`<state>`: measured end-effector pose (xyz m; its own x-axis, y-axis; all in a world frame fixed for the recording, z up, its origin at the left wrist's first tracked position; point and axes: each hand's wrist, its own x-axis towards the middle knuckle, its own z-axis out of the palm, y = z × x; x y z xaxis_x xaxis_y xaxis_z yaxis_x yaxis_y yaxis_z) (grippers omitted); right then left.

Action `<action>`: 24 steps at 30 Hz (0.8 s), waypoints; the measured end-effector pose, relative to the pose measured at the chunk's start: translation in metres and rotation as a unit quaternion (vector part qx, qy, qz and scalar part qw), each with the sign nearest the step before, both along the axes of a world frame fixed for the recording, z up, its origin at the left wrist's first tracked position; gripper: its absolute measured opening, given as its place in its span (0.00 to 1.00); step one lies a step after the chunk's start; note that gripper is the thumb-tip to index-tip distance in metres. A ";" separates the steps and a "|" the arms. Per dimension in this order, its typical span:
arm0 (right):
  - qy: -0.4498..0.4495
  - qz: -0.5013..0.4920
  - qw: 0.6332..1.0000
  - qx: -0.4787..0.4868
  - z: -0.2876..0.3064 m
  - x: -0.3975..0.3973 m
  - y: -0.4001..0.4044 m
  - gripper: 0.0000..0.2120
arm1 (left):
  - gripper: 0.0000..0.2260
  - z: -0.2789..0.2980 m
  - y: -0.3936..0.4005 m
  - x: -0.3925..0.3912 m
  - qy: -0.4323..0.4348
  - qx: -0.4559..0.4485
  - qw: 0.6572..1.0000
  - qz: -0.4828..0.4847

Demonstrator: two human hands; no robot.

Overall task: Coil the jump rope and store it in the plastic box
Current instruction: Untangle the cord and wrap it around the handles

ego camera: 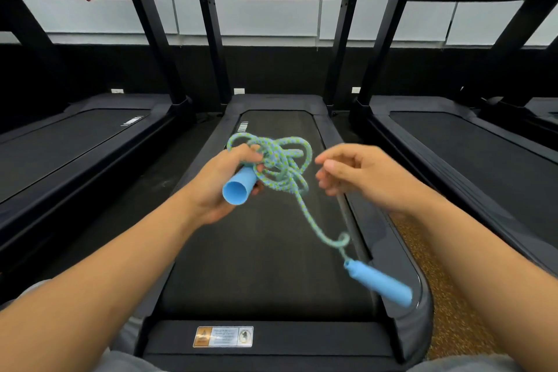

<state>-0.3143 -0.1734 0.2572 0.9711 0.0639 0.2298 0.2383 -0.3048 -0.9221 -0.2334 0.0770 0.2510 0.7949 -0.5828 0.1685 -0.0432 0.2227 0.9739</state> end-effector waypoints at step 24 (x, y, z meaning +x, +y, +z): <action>-0.099 -0.142 0.984 -0.039 0.026 0.008 0.027 0.10 | 0.10 -0.016 -0.008 0.005 -0.418 0.252 0.866 0.114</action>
<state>-0.3063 -0.1464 0.2832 0.8890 -0.1787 0.4216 0.3062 -0.4524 -0.8376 -0.2286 0.0686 0.2345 0.6227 -0.5930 0.5105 -0.7659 -0.3282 0.5529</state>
